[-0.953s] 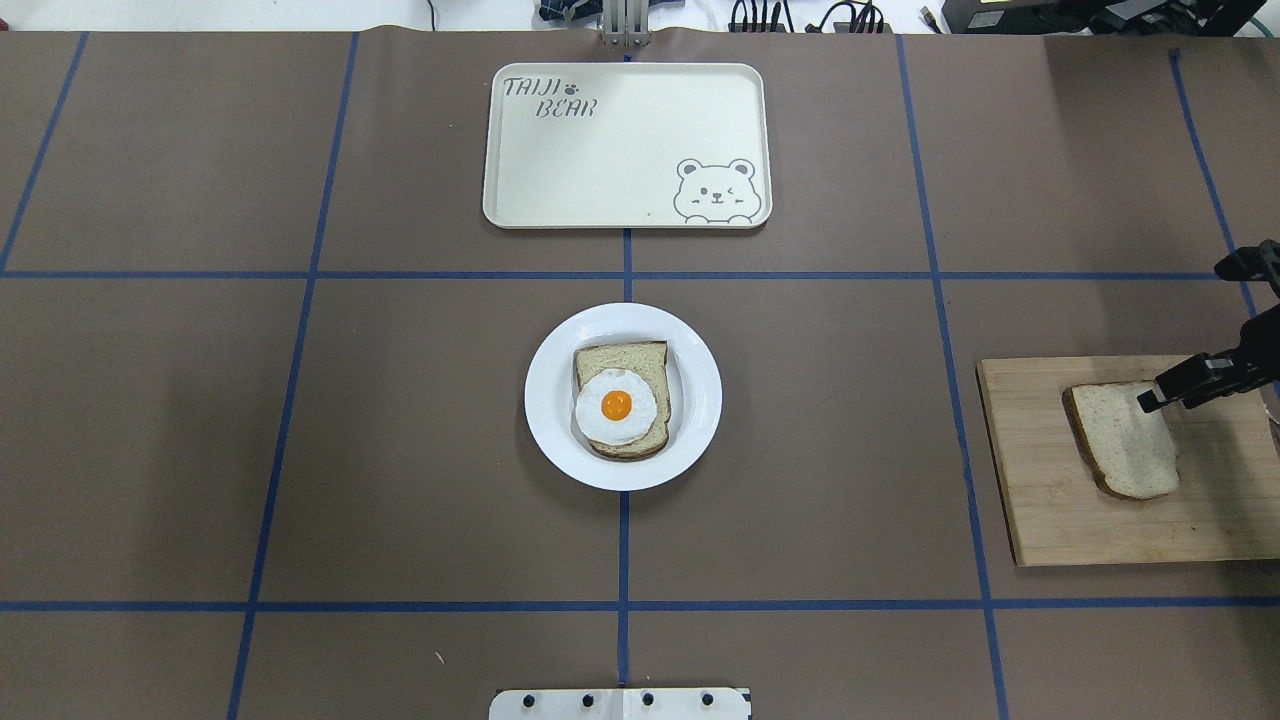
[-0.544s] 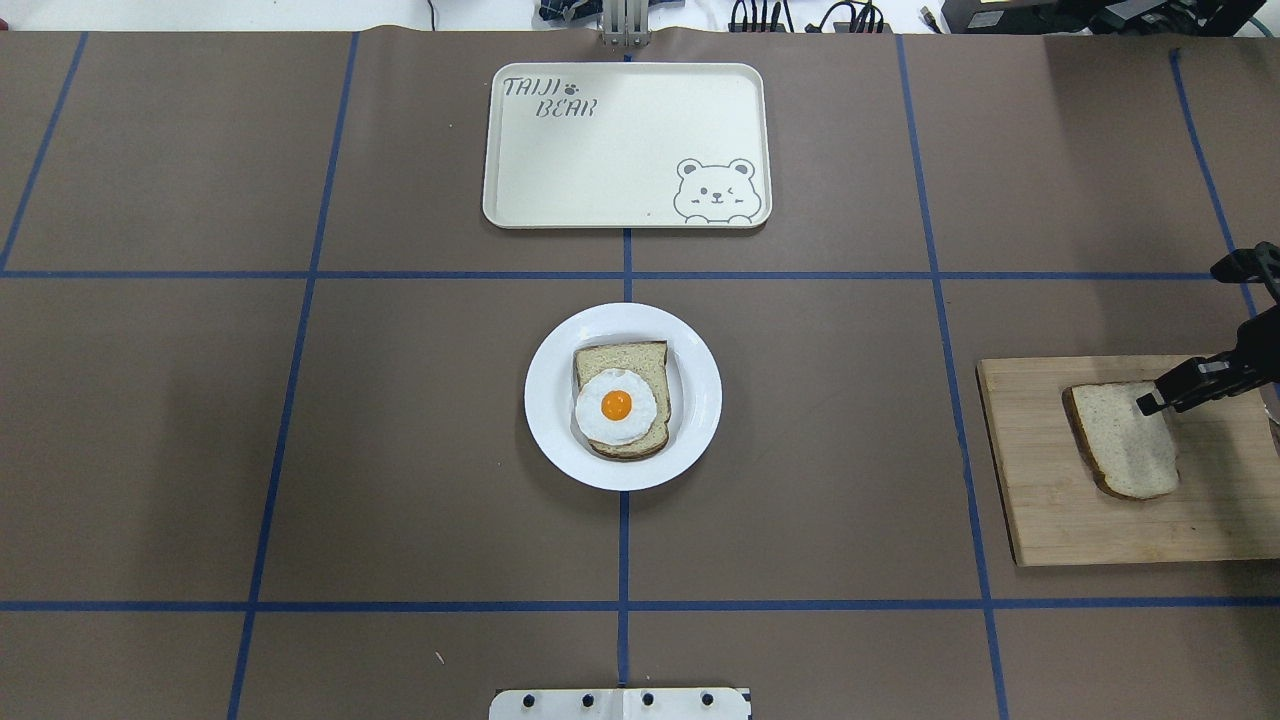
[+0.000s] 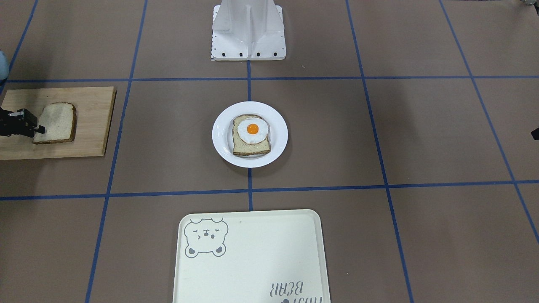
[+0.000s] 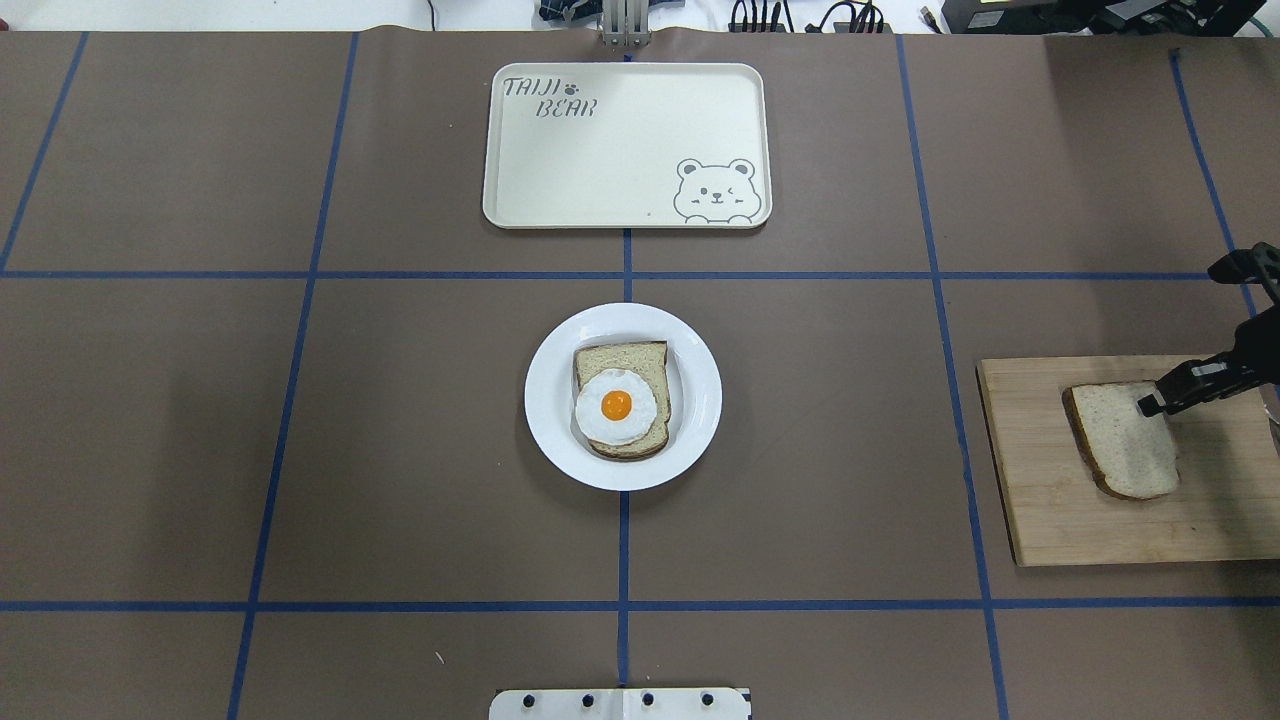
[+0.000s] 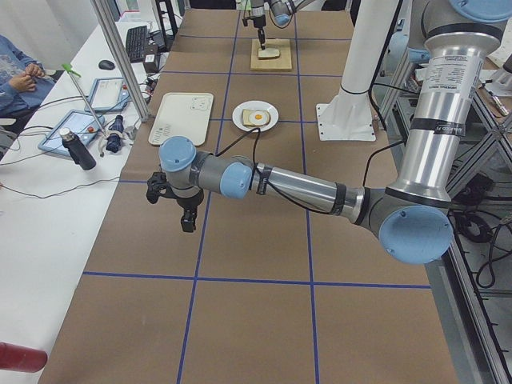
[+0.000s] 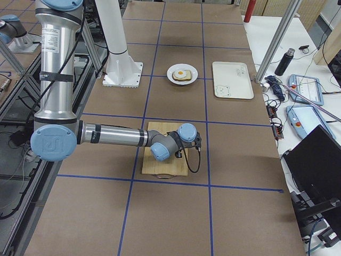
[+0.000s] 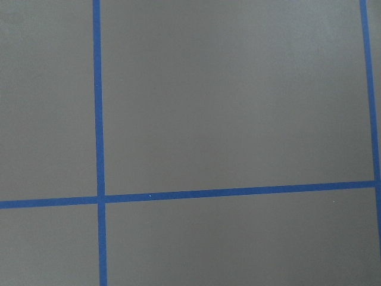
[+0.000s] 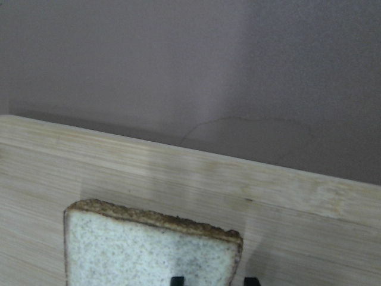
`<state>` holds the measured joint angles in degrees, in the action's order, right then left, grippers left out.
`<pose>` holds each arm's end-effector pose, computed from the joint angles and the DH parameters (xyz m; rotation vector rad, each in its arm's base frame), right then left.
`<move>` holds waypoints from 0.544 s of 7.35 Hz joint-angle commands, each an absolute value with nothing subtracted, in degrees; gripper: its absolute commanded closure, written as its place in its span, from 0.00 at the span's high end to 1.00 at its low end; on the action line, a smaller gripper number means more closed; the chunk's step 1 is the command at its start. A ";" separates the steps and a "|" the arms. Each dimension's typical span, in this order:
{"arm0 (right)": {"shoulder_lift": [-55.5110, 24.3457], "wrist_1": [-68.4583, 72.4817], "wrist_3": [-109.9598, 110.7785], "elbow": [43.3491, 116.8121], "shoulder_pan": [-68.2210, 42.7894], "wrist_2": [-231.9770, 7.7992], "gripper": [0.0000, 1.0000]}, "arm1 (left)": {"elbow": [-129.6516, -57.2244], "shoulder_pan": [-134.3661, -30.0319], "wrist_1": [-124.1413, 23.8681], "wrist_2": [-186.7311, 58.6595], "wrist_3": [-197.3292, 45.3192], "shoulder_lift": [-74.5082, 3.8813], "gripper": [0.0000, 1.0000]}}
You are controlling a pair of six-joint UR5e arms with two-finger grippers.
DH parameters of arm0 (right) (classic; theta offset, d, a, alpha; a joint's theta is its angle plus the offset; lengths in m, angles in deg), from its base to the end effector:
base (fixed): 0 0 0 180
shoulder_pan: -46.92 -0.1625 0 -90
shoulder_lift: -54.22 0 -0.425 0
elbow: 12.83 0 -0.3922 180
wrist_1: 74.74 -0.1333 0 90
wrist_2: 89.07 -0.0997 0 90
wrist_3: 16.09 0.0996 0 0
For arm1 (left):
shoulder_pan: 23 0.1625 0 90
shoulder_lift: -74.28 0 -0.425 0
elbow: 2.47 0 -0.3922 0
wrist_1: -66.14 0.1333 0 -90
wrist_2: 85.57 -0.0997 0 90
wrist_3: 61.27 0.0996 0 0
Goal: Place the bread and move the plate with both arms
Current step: 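Close the right gripper on the bread slice's edge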
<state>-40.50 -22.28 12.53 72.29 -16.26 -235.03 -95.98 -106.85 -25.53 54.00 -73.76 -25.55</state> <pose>-0.1649 -0.4387 0.6540 -0.0484 -1.0546 -0.2095 0.0036 -0.5701 0.5273 0.1028 0.8880 0.0101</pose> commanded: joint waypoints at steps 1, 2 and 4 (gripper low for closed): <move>-40.52 -22.26 12.56 72.25 -16.10 -235.05 0.51 | -96.16 -106.85 -25.53 54.00 -73.84 -25.48 0.98; -40.52 -22.26 13.00 72.34 -16.01 -235.05 0.47 | -96.25 -106.85 -25.53 54.00 -73.84 -25.48 0.98; -40.52 -22.26 13.79 72.25 -16.01 -235.05 0.08 | -96.33 -106.85 -25.53 54.00 -73.84 -25.48 0.98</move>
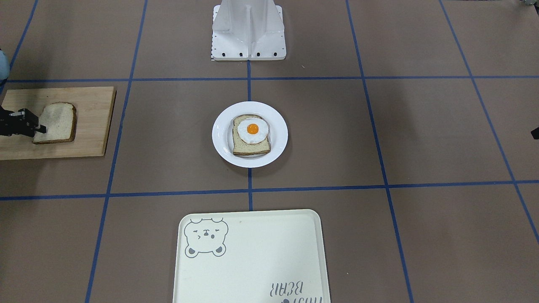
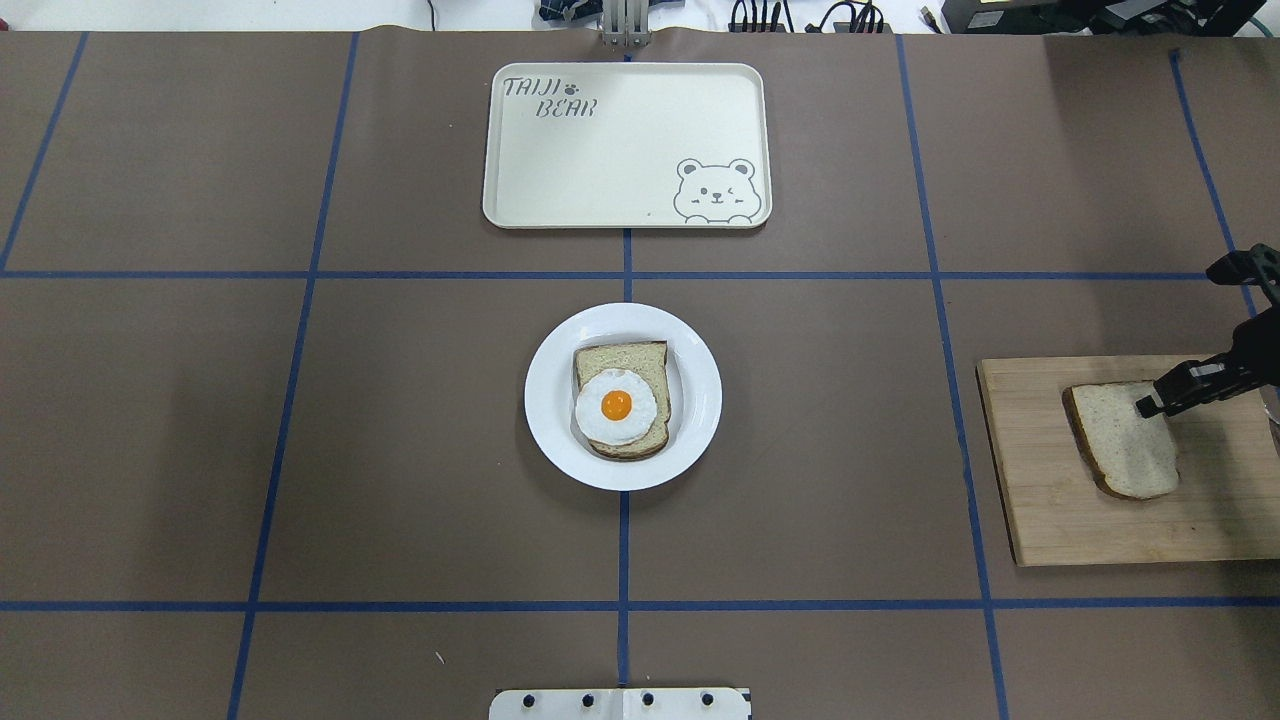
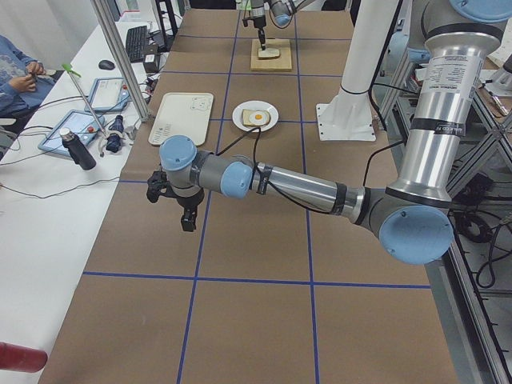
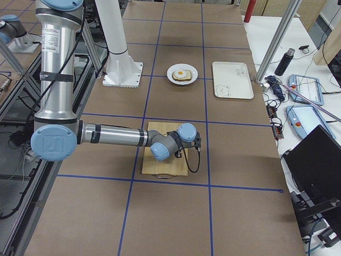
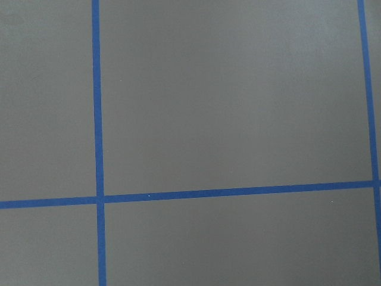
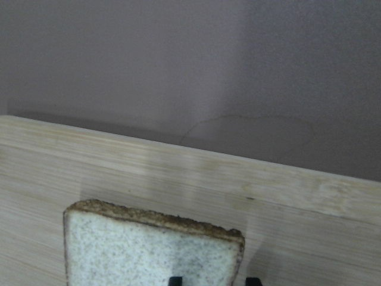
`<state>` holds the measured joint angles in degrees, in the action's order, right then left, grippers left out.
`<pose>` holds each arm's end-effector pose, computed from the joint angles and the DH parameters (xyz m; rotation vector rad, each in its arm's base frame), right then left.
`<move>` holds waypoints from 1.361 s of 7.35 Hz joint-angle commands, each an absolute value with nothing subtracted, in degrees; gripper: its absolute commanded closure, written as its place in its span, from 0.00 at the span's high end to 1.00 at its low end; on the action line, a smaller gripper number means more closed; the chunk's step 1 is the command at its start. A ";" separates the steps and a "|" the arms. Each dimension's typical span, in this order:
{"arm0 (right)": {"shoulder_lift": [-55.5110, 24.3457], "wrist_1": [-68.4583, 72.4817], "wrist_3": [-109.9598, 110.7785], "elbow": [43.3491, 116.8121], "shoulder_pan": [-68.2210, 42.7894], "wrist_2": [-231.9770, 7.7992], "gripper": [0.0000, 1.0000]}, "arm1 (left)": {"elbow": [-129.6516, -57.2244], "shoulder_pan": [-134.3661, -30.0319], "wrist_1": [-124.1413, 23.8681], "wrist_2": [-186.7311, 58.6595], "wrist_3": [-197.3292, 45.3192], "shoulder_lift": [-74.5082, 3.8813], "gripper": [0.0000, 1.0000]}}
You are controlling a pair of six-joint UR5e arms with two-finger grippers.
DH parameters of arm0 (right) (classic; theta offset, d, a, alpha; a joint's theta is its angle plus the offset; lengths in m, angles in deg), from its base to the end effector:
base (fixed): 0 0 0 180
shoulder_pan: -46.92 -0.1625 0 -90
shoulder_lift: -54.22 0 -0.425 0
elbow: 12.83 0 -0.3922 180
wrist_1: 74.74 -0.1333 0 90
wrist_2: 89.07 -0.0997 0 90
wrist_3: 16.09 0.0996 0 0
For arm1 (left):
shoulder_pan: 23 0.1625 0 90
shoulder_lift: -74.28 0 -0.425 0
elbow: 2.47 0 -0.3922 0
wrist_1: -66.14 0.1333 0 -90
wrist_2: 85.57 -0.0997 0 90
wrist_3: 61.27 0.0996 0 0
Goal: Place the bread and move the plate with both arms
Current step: 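Close the right gripper on the bread slice's edge, then lift the bread slice and carry it over the egg toast plate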
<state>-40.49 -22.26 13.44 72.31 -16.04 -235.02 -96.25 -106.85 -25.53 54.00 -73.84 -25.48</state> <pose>-0.1666 -0.4382 0.6538 -0.0585 -1.0537 -0.1987 0.0035 -0.5694 0.5257 0.1054 0.8884 0.0103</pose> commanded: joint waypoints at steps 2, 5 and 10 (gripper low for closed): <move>-40.52 -22.35 13.70 72.34 -15.93 -235.05 0.00 | -96.77 -106.85 -25.53 54.00 -73.93 -25.65 0.98; -40.70 -22.18 14.49 75.65 -16.10 -235.75 0.00 | -96.78 -106.85 -25.44 54.00 -74.11 -26.00 0.98; -27.57 -21.47 31.39 77.62 -22.17 -246.22 0.00 | -94.23 -106.41 -25.44 54.09 -77.62 -29.95 0.98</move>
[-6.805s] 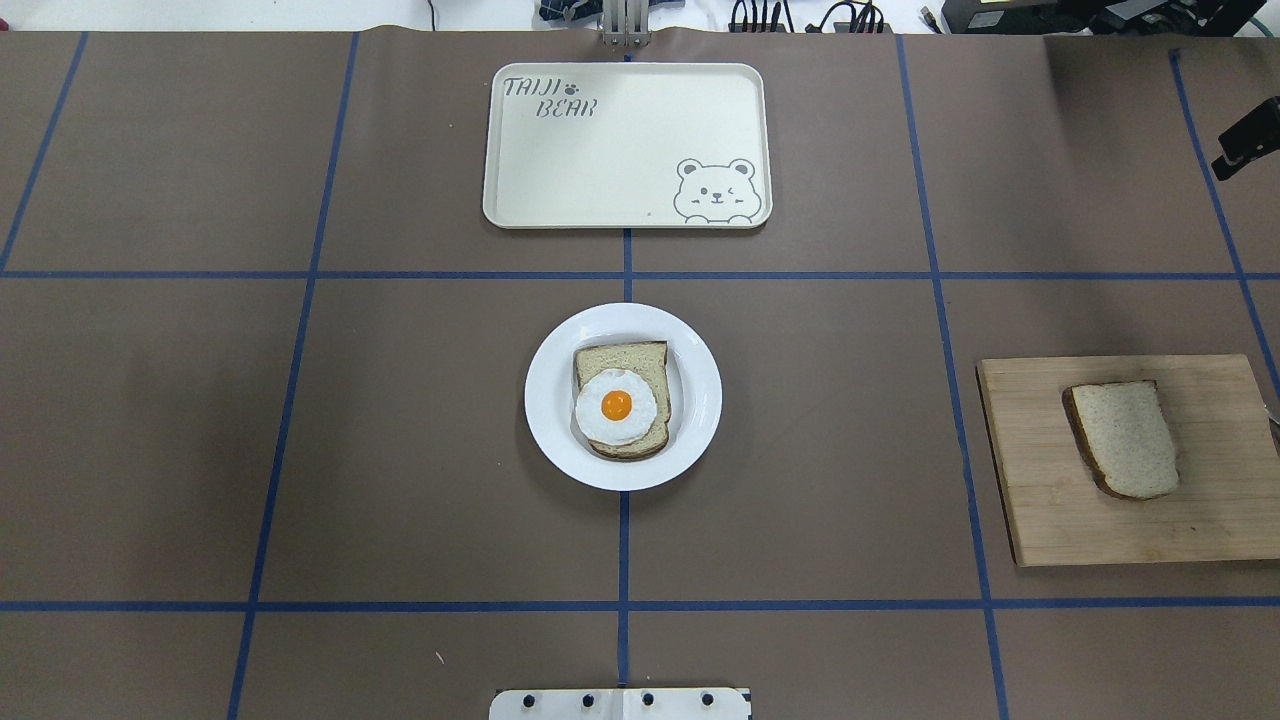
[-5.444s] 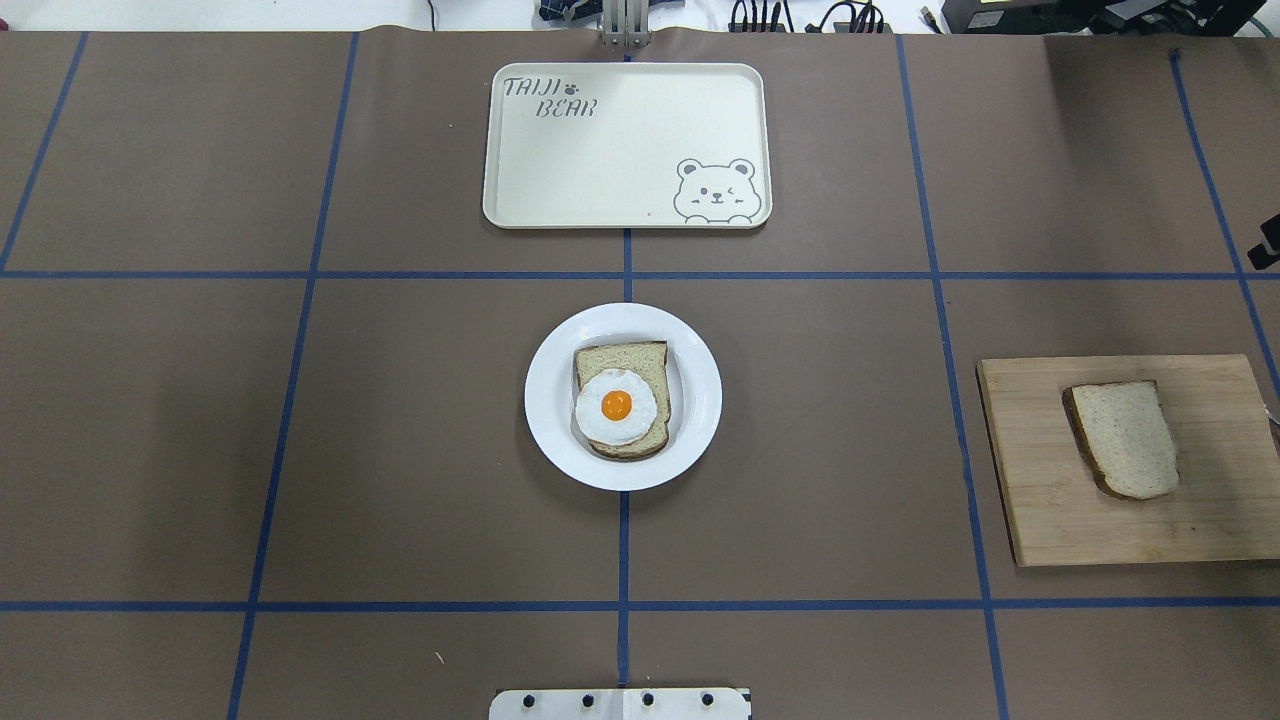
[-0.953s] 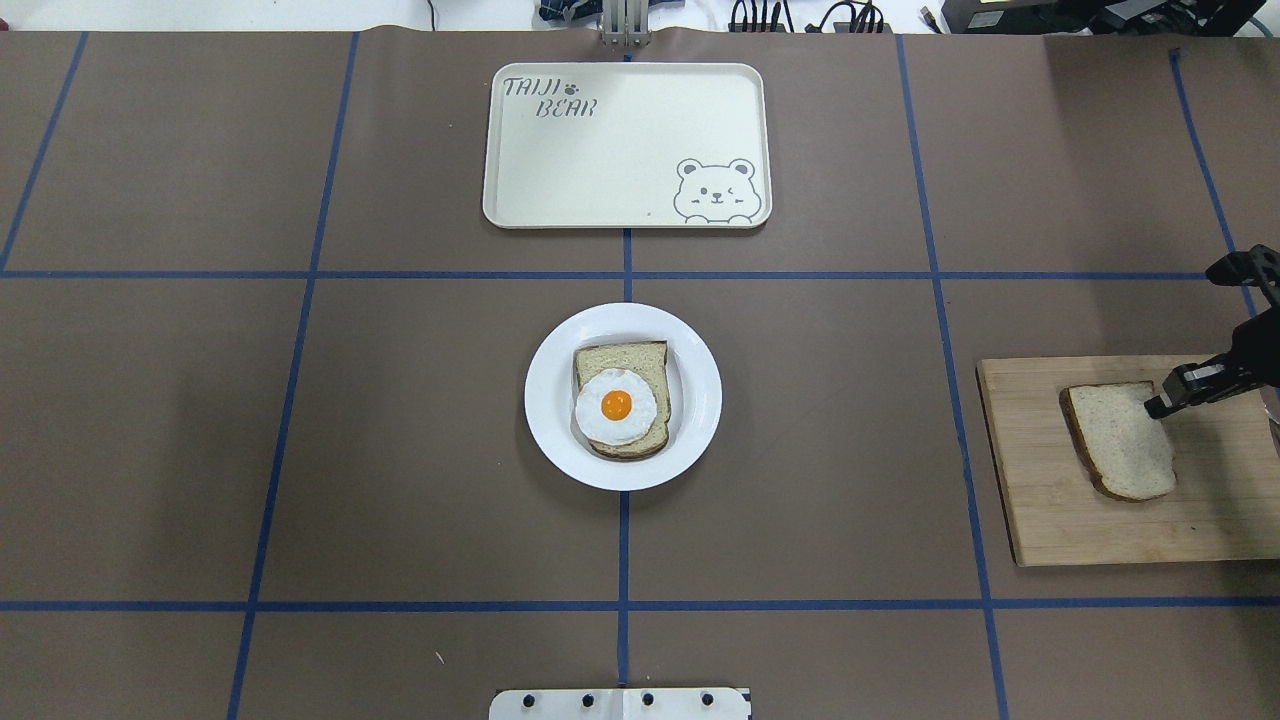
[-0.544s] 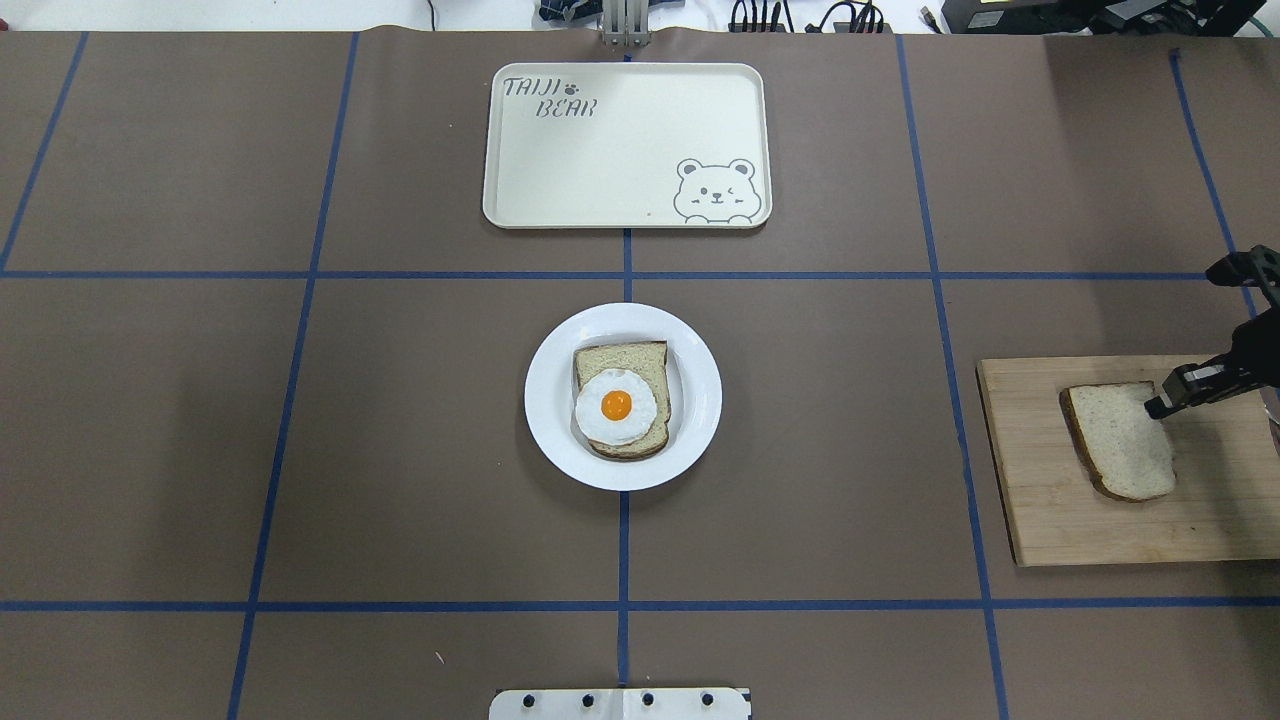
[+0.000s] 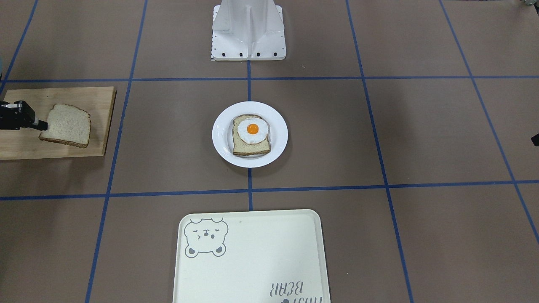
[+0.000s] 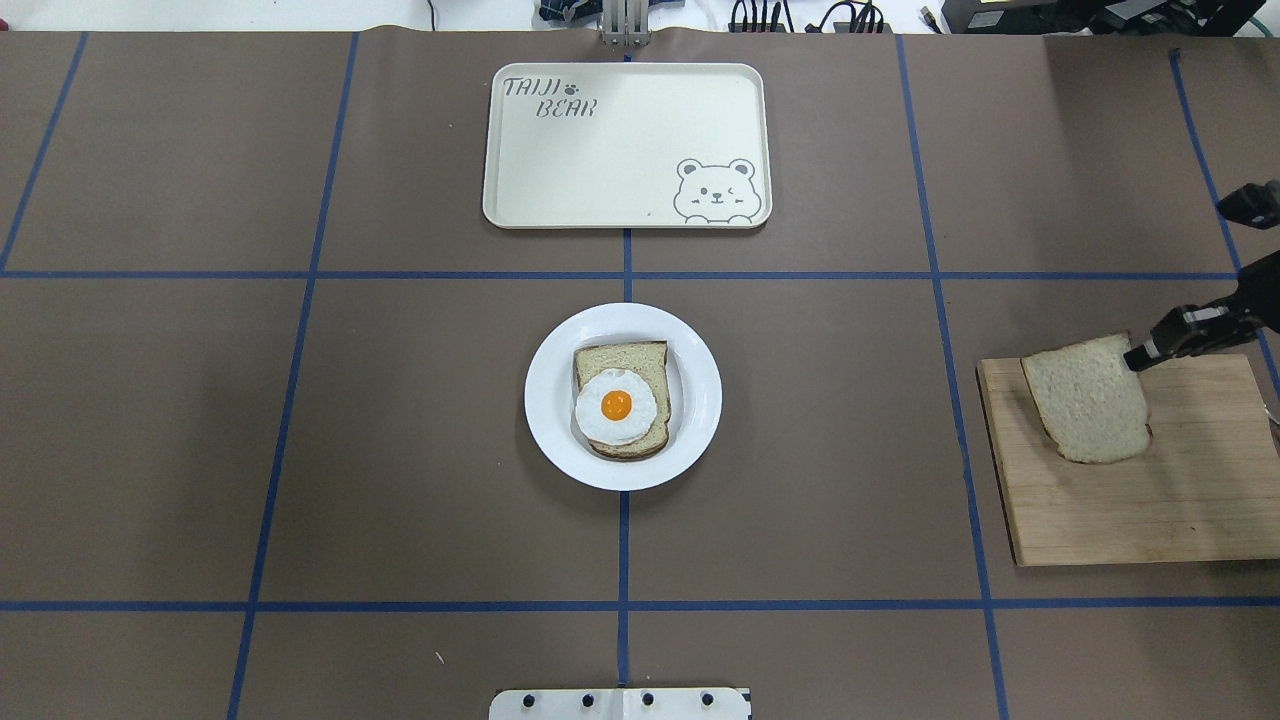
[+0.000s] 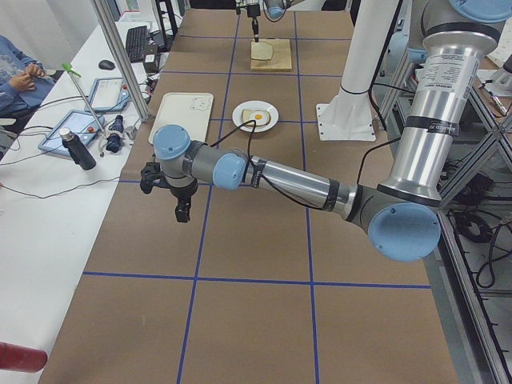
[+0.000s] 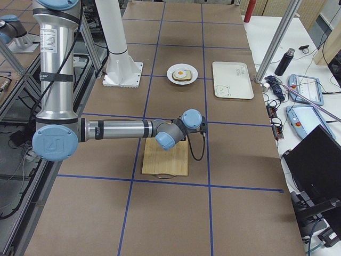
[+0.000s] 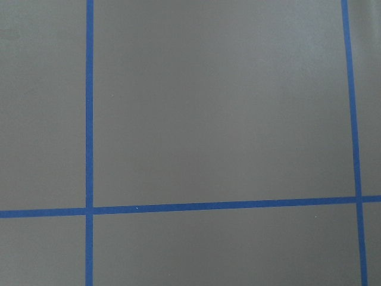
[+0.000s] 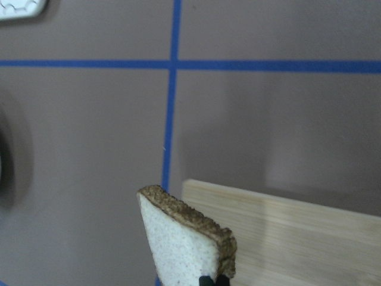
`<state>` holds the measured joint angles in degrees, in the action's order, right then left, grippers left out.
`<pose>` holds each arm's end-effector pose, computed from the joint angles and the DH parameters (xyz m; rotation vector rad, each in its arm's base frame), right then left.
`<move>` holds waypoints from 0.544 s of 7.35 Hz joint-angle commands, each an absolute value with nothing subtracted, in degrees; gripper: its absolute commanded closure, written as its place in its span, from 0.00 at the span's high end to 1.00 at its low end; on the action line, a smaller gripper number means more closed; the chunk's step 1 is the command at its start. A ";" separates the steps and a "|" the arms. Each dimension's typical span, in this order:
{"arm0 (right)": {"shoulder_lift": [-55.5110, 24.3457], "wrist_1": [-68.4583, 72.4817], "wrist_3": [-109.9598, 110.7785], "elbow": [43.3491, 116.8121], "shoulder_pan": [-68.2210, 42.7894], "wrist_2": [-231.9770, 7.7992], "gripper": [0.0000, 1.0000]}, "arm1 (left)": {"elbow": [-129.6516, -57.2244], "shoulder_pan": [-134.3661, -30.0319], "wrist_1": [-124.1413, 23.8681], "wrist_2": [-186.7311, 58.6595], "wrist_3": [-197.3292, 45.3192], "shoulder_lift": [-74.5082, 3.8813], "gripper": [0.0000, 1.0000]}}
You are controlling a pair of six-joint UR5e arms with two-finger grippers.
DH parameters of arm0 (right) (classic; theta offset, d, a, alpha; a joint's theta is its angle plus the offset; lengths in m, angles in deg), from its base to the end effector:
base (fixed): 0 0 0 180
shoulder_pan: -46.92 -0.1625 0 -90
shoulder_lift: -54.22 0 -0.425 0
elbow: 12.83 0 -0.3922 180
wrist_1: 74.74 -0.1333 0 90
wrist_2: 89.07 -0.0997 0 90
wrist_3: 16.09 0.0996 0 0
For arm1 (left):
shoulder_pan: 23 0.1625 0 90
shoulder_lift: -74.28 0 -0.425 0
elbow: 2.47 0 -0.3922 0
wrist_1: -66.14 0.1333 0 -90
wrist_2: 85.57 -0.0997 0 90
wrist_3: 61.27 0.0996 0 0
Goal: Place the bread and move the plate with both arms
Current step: 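Lift the bread slice and carry it over the egg toast plate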
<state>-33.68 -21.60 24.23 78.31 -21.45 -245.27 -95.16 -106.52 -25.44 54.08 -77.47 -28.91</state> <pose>-0.1485 -0.4890 0.5316 -0.0380 -1.2573 -0.1219 0.0094 -0.5914 0.5006 0.1107 0.8983 -0.0259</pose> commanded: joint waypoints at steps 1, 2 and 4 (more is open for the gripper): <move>-20.99 -21.47 38.16 75.44 -22.08 -246.04 0.00 | -94.31 -106.41 -25.44 54.09 -77.62 -30.13 0.98; -14.22 -21.56 42.23 71.07 -21.82 -245.95 0.00 | -94.49 -106.41 -25.53 54.09 -77.71 -30.13 0.98; -8.03 -21.65 47.07 69.96 -16.93 -245.25 0.00 | -95.02 -106.41 -27.09 54.09 -79.81 -30.05 0.98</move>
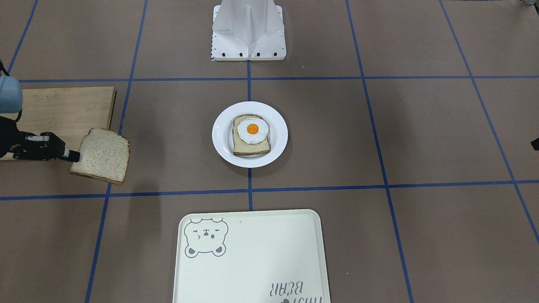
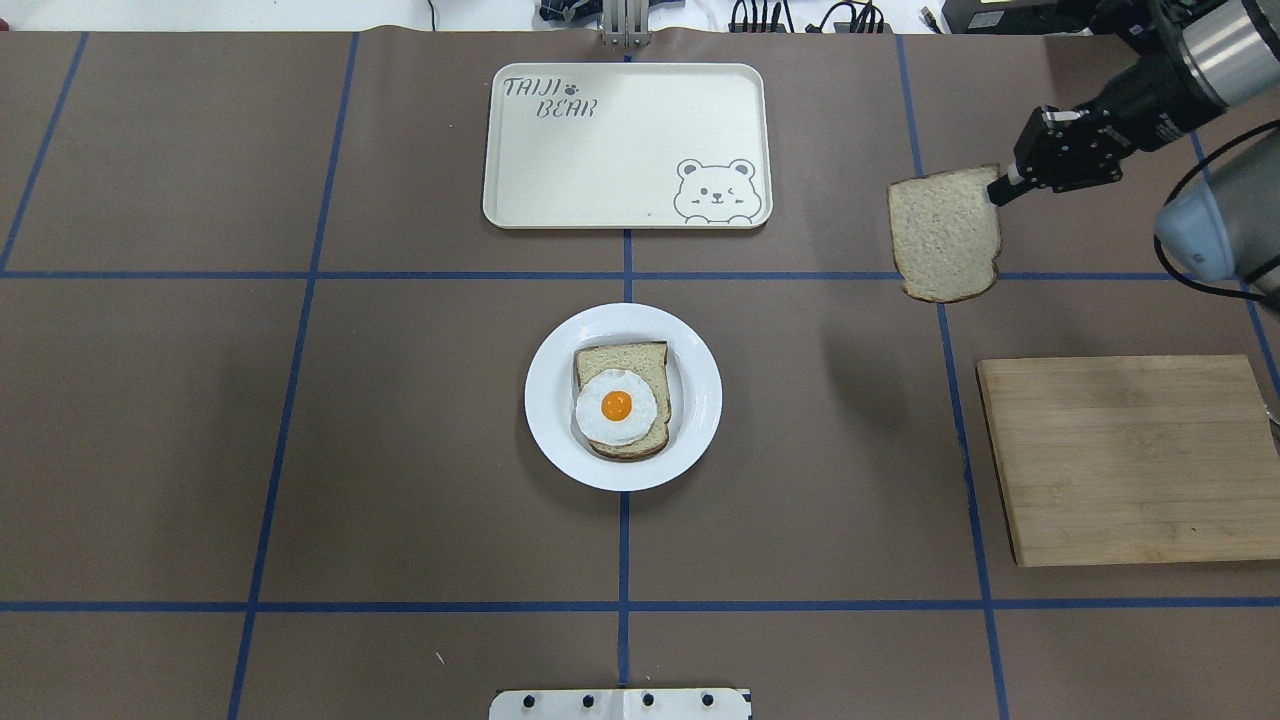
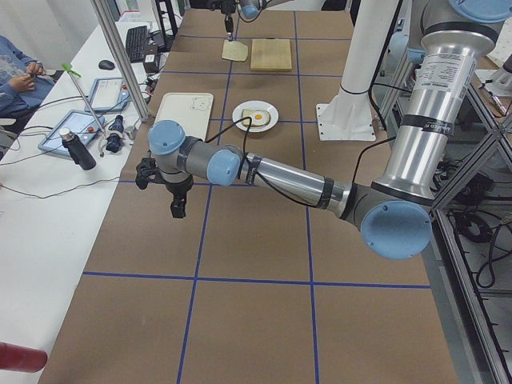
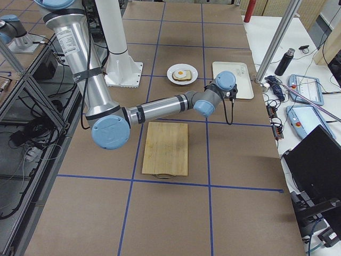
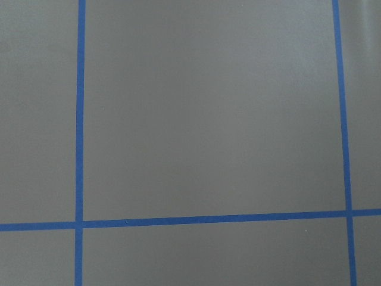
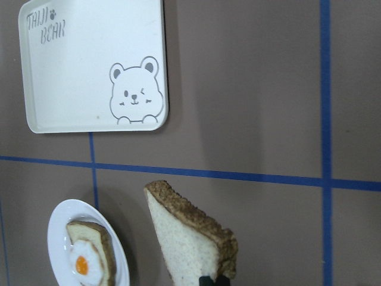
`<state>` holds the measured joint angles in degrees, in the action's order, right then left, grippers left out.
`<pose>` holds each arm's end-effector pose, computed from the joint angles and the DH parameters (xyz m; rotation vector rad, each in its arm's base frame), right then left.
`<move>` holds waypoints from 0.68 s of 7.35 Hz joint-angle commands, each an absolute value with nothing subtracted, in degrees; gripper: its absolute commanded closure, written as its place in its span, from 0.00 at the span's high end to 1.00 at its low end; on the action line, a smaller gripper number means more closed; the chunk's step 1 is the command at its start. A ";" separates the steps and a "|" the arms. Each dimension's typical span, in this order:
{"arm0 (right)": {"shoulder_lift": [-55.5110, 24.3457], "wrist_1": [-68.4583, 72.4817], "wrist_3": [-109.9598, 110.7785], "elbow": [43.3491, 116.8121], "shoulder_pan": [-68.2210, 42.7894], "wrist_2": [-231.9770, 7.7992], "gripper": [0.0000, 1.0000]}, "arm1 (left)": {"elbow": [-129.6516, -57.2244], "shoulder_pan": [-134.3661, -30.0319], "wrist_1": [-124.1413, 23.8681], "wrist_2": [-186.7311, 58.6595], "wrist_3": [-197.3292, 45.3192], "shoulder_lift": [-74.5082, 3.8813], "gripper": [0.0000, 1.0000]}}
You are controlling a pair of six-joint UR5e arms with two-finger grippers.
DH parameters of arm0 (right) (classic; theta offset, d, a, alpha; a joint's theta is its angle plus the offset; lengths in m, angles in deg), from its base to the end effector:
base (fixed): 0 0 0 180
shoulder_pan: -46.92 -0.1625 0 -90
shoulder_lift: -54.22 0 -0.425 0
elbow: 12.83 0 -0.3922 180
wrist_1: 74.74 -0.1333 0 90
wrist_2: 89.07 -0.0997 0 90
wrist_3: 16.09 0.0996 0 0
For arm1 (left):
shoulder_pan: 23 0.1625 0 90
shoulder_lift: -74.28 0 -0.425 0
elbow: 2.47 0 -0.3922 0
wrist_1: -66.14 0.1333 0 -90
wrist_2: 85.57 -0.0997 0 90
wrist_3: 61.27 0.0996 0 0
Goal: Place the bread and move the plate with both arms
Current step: 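Lift the bread slice and carry it over the egg toast plate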
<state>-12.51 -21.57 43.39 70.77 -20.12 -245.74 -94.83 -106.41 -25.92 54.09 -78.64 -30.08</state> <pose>-0.2088 -0.6001 0.3821 -0.0846 -1.3315 -0.0046 0.0114 -0.5988 0.4903 0.1219 0.9030 -0.0329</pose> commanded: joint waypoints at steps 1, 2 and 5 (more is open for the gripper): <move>-7.04 -22.08 50.23 71.71 -12.63 -244.47 0.00 | -95.10 -106.41 -27.37 54.09 -79.73 -29.44 0.98; -4.69 -22.09 55.05 73.64 -7.37 -238.89 0.00 | -95.02 -106.32 -27.37 54.09 -79.73 -29.43 0.98; -0.02 -22.18 62.54 74.62 8.28 -220.89 0.00 | -95.28 -106.32 -27.37 54.09 -80.61 -29.34 0.98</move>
<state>-2.16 -22.14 59.04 74.39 1.78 -229.27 -95.15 -106.33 -27.36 54.09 -80.13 -29.39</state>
